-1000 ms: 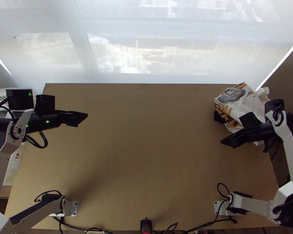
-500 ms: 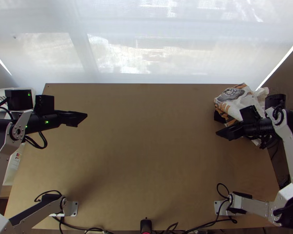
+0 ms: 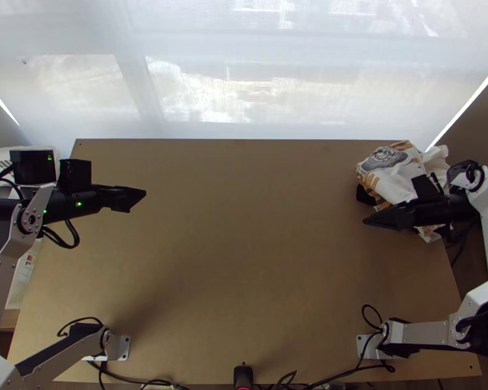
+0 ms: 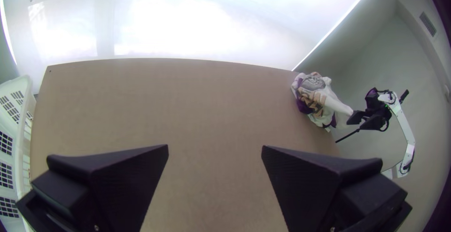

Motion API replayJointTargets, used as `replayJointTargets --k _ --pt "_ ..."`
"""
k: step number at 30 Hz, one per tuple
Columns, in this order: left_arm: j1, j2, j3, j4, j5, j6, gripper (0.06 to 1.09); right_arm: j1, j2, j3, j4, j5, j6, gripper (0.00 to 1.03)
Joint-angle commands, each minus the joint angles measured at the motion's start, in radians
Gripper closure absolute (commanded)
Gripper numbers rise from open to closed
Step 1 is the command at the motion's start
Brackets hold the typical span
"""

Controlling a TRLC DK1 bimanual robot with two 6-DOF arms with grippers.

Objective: Fold the t-shirt

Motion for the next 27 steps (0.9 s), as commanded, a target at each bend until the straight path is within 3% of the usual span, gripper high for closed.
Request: replayJointTargets --k 1,4,8,11,13,16,21,22,25,27 --pt "-0.004 0.012 0.0 0.005 0.001 0.003 0.12 -0.05 0.008 0.149 0.009 -0.027 0.008 0.05" --pt "-0.007 0.017 0.002 0.007 0.001 0.003 0.12 -0.059 -0.013 0.18 0.197 0.102 0.146 0.05" --pt "-0.01 0.017 -0.003 0.011 0.001 -0.001 0.12 -0.05 -0.029 0.167 0.346 0.393 0.177 0.05" --pt "-0.012 0.015 -0.011 0.013 0.001 -0.001 0.12 -0.05 -0.027 0.161 0.377 0.515 0.177 0.05" --pt "-0.012 0.015 -0.012 0.013 0.001 -0.001 0.12 -0.051 -0.029 0.149 0.378 0.539 0.177 0.05" --pt "-0.015 0.017 -0.011 0.019 0.001 -0.004 0.12 -0.05 -0.044 0.1 0.388 0.551 0.175 0.21" --pt "-0.019 0.019 -0.009 0.022 0.001 -0.009 0.12 -0.04 -0.07 0.058 0.426 0.55 0.177 0.96" --pt "-0.019 0.019 -0.011 0.022 0.001 -0.01 0.12 -0.039 -0.079 0.06 0.427 0.55 0.177 1.0" --pt "-0.019 0.017 -0.017 0.022 0.001 -0.01 0.12 -0.03 -0.089 0.058 0.438 0.551 0.178 0.99" --pt "-0.023 0.019 -0.018 0.022 0.001 -0.014 0.12 -0.03 -0.09 0.068 0.44 0.553 0.18 0.81"
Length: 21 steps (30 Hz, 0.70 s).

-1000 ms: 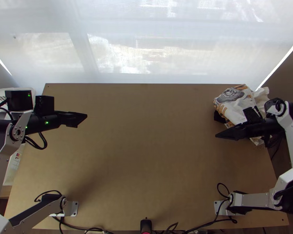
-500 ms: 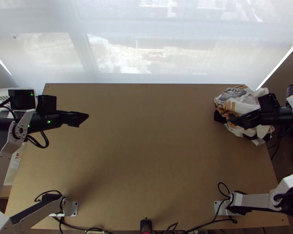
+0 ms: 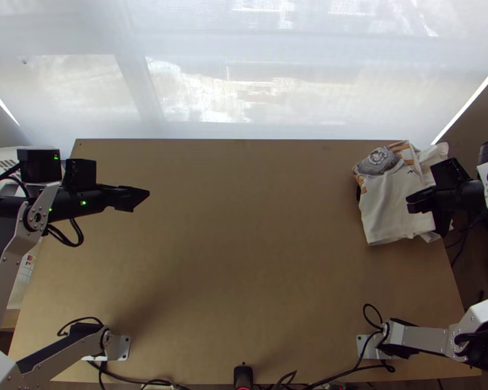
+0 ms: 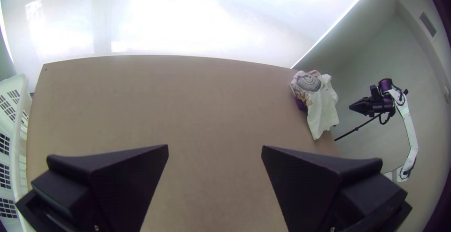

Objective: Fold the t-shirt

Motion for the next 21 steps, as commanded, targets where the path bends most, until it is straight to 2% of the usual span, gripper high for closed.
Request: replayJointTargets --k 1,2,5,7,8,13,15,21 --pt "-0.008 0.001 -0.006 0.004 0.0 -0.006 0.12 0.008 -0.022 -0.001 0.032 0.02 0.007 0.8" --pt "-0.009 0.003 -0.006 0.006 0.0 -0.008 0.12 0.008 -0.026 0.007 0.04 0.02 0.007 0.79" --pt "-0.015 0.003 -0.005 0.013 0.0 -0.014 0.12 0.01 -0.049 0.03 0.042 0.02 0.011 0.43" --pt "-0.017 0.004 -0.005 0.013 0.0 -0.017 0.12 0.016 -0.063 0.019 0.042 0.022 0.011 0.09" --pt "-0.018 0.004 -0.005 0.015 0.0 -0.017 0.12 0.019 -0.063 0.009 0.042 0.025 0.01 0.05" --pt "-0.025 0.006 0.002 0.019 0.0 -0.019 0.12 0.021 -0.095 -0.053 0.098 0.04 0.014 0.05" --pt "-0.023 0.001 0.005 0.018 0.0 -0.022 0.12 0.024 -0.138 -0.07 0.137 0.042 0.042 0.05" --pt "-0.043 -0.045 -0.003 0.027 -0.001 -0.058 0.12 0.065 -0.4 -0.275 0.342 0.109 0.105 0.05"
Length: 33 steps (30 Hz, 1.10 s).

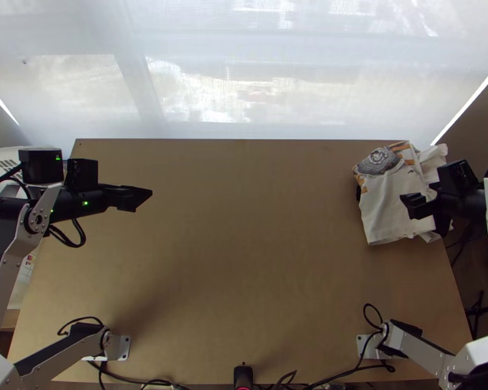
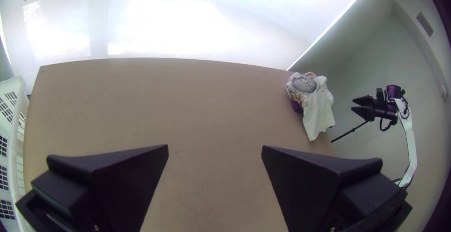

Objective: Fold the t-shirt

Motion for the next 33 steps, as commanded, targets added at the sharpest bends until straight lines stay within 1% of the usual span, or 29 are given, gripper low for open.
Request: replayJointTargets --k 1,3,8,11,12,14,16,18,21,22,23,25,26,27,29,30,31,33 --pt "-0.021 -0.047 -0.009 0.019 -0.001 -0.039 0.12 0.039 -0.263 -0.216 0.208 0.071 0.071 0.05" --pt "-0.024 -0.065 -0.021 0.037 -0.001 -0.056 0.12 0.039 -0.345 -0.286 0.273 0.094 0.093 0.05" --pt "-0.023 -0.119 -0.075 0.07 -0.023 -0.066 0.11 0.047 -0.437 -0.361 0.271 0.104 0.12 0.05" --pt "-0.024 -0.17 -0.129 0.088 -0.055 -0.069 0.11 0.065 -0.538 -0.473 0.291 0.104 0.123 0.05" --pt "-0.024 -0.193 -0.153 0.097 -0.075 -0.072 0.11 0.066 -0.578 -0.522 0.314 0.107 0.139 0.05" --pt "-0.026 -0.246 -0.212 0.131 -0.122 -0.077 0.11 0.066 -0.684 -0.627 0.385 0.107 0.142 0.05" --pt "-0.026 -0.319 -0.293 0.197 -0.205 -0.08 0.11 0.068 -0.802 -0.716 0.448 0.107 0.142 0.05" --pt "-0.024 -0.398 -0.394 0.277 -0.253 -0.075 0.11 0.068 -0.905 -0.797 0.504 0.107 0.142 0.05" --pt "-0.024 -0.516 -0.543 0.353 -0.306 -0.016 0.11 0.068 -1.063 -0.906 0.612 0.107 0.145 0.05" --pt "-0.024 -0.553 -0.589 0.373 -0.322 0.004 0.11 0.073 -1.099 -0.935 0.619 0.107 0.145 0.05" --pt "-0.026 -0.587 -0.632 0.389 -0.335 0.026 0.11 0.077 -1.116 -0.956 0.615 0.106 0.159 0.05" --pt "-0.024 -0.647 -0.71 0.416 -0.363 0.033 0.11 0.089 -1.119 -0.978 0.61 0.107 0.257 0.05" --pt "-0.024 -0.668 -0.745 0.429 -0.382 0.04 0.11 0.094 -1.13 -0.989 0.616 0.107 0.289 0.05" --pt "-0.024 -0.687 -0.781 0.447 -0.398 0.061 0.11 0.103 -1.15 -0.998 0.63 0.107 0.3 0.05" --pt "-0.024 -0.737 -0.854 0.513 -0.424 0.106 0.11 0.145 -1.217 -1.047 0.73 0.11 0.278 0.05" --pt "-0.024 -0.765 -0.89 0.556 -0.432 0.133 0.11 0.162 -1.221 -1.081 0.785 0.11 0.228 0.05" --pt "-0.024 -0.786 -0.919 0.594 -0.438 0.165 0.11 0.157 -1.217 -1.105 0.813 0.11 0.198 0.05" --pt "-0.024 -0.811 -0.96 0.659 -0.438 0.187 0.11 0.151 -1.217 -1.173 0.903 0.109 0.197 0.05"
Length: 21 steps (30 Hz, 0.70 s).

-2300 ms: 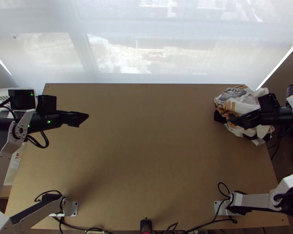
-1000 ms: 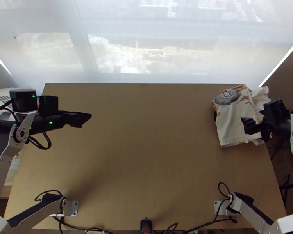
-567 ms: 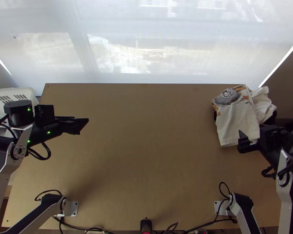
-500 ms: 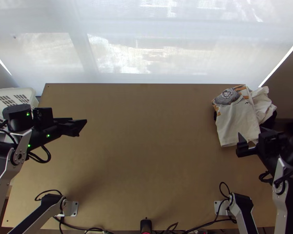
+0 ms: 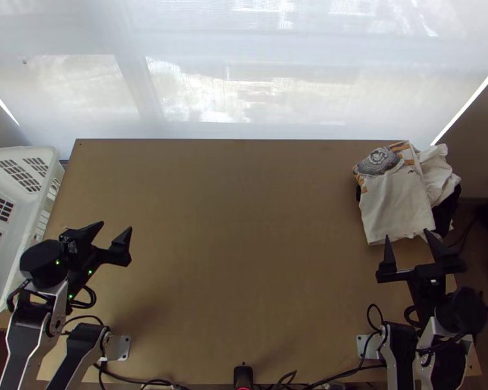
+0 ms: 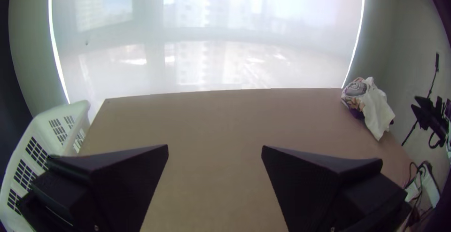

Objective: Fold the t-shirt

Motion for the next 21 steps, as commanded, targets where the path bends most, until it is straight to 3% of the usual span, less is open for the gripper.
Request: replayJointTargets --k 1,6,9,16,21 --pt "0.002 -0.164 -0.229 0.212 -0.055 0.103 0.11 0.036 -0.092 -0.197 0.23 -0.001 -0.026 0.05" --pt "0.026 -0.312 -0.361 0.284 -0.061 0.117 0.11 0.117 -0.094 -0.279 0.314 -0.003 0.004 0.05" --pt "0.051 -0.493 -0.441 0.254 -0.06 0.065 0.11 0.16 -0.092 -0.314 0.303 -0.004 0.026 0.05" --pt "0.077 -0.487 -0.501 0.264 -0.061 0.048 0.11 0.334 -0.092 -0.317 0.236 -0.006 0.032 0.05" --pt "0.071 -0.486 -0.515 0.246 -0.061 0.057 0.11 0.34 -0.091 -0.319 0.176 -0.006 0.017 0.05"
